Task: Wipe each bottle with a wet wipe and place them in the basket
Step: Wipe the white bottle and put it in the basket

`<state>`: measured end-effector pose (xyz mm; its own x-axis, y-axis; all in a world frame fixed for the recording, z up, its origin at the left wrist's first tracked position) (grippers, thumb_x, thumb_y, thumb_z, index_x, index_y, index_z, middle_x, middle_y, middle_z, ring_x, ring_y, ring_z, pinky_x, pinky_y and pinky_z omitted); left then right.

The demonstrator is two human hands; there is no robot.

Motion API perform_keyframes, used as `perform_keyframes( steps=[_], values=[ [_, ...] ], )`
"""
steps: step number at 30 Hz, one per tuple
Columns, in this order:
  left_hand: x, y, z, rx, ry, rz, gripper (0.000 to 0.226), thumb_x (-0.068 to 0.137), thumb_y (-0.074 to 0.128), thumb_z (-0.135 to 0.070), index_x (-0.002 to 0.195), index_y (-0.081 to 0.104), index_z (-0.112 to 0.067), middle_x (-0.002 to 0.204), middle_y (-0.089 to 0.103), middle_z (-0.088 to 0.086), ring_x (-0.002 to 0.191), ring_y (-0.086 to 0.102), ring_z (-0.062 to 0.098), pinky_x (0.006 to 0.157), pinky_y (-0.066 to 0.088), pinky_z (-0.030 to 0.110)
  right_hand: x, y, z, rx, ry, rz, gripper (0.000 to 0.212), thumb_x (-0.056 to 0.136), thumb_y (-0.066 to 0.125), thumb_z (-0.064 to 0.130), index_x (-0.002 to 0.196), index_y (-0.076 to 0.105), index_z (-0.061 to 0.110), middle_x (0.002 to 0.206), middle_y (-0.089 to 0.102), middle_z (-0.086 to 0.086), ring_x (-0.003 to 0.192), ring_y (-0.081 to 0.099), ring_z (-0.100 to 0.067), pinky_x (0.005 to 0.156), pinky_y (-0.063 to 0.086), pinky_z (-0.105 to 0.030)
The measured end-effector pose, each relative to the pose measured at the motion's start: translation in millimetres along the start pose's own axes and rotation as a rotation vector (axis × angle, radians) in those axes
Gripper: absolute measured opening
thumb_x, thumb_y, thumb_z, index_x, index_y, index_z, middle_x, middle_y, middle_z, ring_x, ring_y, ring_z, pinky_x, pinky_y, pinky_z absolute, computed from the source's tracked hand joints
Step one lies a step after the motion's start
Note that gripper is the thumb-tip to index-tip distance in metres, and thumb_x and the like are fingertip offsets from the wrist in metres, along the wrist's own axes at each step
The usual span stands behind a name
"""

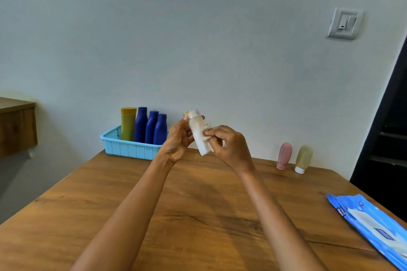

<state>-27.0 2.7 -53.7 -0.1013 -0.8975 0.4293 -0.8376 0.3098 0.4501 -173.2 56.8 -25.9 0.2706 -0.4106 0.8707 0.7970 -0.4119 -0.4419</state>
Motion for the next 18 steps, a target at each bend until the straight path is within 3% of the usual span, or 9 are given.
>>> perform_keyframes(
  steps=[4,6,9,13,16,18],
  values=[
    [3,7,0,0.126,-0.052,-0.059,0.025,0.094,0.051,-0.029,0.104,0.063,-0.009,0.087,0.073,0.000,0.080,0.067,0.012,0.066,0.056,0.023,2,11,6,0.031,-0.022,0.059,0.034,0.084,0.053,0.006,0.114,0.068,0.011,0.123,0.064,-0.002,0.116,0.054,-0.004,0.098,0.043,-0.015],
    [3,6,-1,0.157,-0.054,-0.112,0.024,0.095,0.051,-0.029,0.098,0.065,-0.010,0.082,0.072,0.000,0.075,0.066,0.011,0.063,0.055,0.023,2,10,6,0.077,-0.031,0.019,0.028,0.083,0.056,0.003,0.107,0.071,0.009,0.113,0.069,-0.003,0.108,0.059,-0.005,0.094,0.048,-0.018],
    [4,2,-2,0.114,-0.025,-0.154,0.020,0.095,0.052,-0.027,0.097,0.064,-0.012,0.087,0.069,0.002,0.071,0.063,0.011,0.065,0.054,0.023,-3,6,-8,0.137,0.050,-0.022,0.017,0.083,0.064,0.003,0.097,0.073,0.008,0.096,0.071,-0.003,0.090,0.065,-0.008,0.076,0.056,-0.026],
    [6,2,-1,0.089,-0.023,-0.110,0.018,0.096,0.050,-0.025,0.100,0.063,-0.013,0.092,0.067,0.004,0.074,0.061,0.012,0.067,0.054,0.022,-4,7,-20,0.200,0.139,-0.027,0.021,0.086,0.062,0.000,0.100,0.072,0.010,0.101,0.068,0.002,0.096,0.063,-0.004,0.082,0.055,-0.027],
    [5,8,7,0.160,-0.057,-0.063,0.020,0.094,0.052,-0.022,0.109,0.062,-0.013,0.086,0.069,-0.002,0.080,0.062,0.012,0.066,0.054,0.021,4,5,-13,0.263,0.163,-0.045,0.023,0.087,0.060,0.000,0.103,0.070,0.013,0.105,0.065,0.004,0.100,0.061,-0.001,0.084,0.053,-0.020],
    [5,9,9,0.237,-0.061,-0.028,0.028,0.093,0.054,-0.019,0.120,0.058,-0.012,0.095,0.067,0.000,0.086,0.062,0.012,0.071,0.054,0.023,5,4,-14,0.297,0.212,-0.084,0.024,0.086,0.061,0.000,0.102,0.070,0.016,0.104,0.064,0.006,0.098,0.061,0.002,0.081,0.051,-0.015]
  ],
)
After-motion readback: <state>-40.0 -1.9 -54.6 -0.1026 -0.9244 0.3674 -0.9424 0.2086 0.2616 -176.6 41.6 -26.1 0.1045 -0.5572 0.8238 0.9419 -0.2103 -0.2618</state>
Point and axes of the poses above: each hand's wrist, its own x-axis towards the middle knuckle, its own y-axis out of the palm, z = x × y, the point moved 5 cm from there along x, towards the middle knuckle
